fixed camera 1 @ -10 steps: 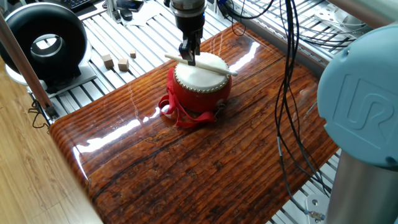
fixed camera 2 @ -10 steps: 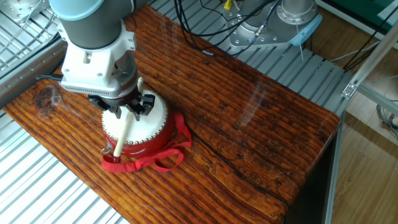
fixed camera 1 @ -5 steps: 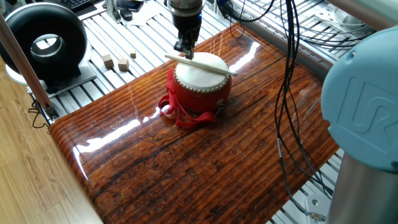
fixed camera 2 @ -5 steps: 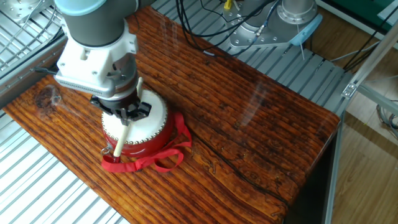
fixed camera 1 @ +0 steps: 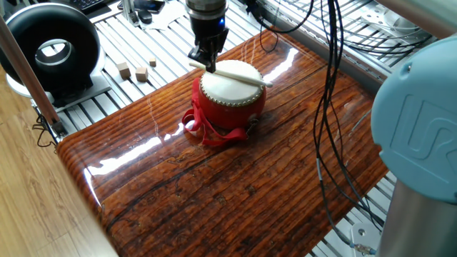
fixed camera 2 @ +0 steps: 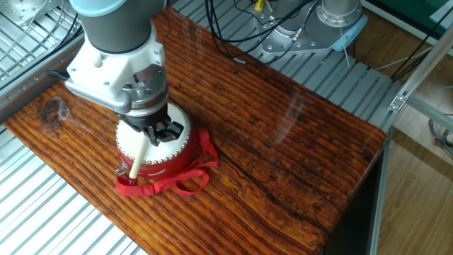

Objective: Play the drum

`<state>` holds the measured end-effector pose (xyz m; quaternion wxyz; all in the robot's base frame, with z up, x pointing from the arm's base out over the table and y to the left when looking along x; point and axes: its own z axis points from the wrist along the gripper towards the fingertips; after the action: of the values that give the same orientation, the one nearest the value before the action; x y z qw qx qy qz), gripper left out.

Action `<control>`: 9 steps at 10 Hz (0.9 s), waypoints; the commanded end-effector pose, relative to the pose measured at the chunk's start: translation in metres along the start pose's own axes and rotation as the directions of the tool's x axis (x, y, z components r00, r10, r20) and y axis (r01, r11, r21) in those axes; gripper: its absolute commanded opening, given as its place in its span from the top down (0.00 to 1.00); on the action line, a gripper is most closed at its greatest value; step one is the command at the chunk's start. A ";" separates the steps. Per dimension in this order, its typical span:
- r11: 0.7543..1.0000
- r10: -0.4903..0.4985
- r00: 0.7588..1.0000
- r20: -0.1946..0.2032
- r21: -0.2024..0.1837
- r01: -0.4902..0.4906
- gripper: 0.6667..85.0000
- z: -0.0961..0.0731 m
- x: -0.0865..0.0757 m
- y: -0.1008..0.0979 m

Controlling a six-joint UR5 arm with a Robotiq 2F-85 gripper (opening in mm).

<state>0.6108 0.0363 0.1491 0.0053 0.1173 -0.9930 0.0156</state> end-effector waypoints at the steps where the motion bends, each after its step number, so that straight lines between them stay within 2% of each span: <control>1: 1.000 0.020 1.000 0.016 -0.008 -0.020 1.00 -0.002 -0.004 0.005; 3: 0.999 0.028 0.999 0.029 -0.039 -0.027 1.00 -0.001 -0.009 0.012; 4: 0.999 0.033 0.999 0.028 -0.037 -0.031 1.00 -0.001 -0.009 0.011; 6: 0.996 0.082 0.995 0.048 -0.043 -0.080 1.00 0.000 -0.019 0.011; 8: 0.995 0.097 0.993 0.062 0.002 -0.098 1.00 0.009 -0.037 -0.006; 9: 0.995 0.098 0.994 0.047 -0.011 -0.097 1.00 0.012 -0.037 -0.005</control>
<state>0.6351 0.0420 0.1424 -0.0168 0.0808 -0.9965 0.0105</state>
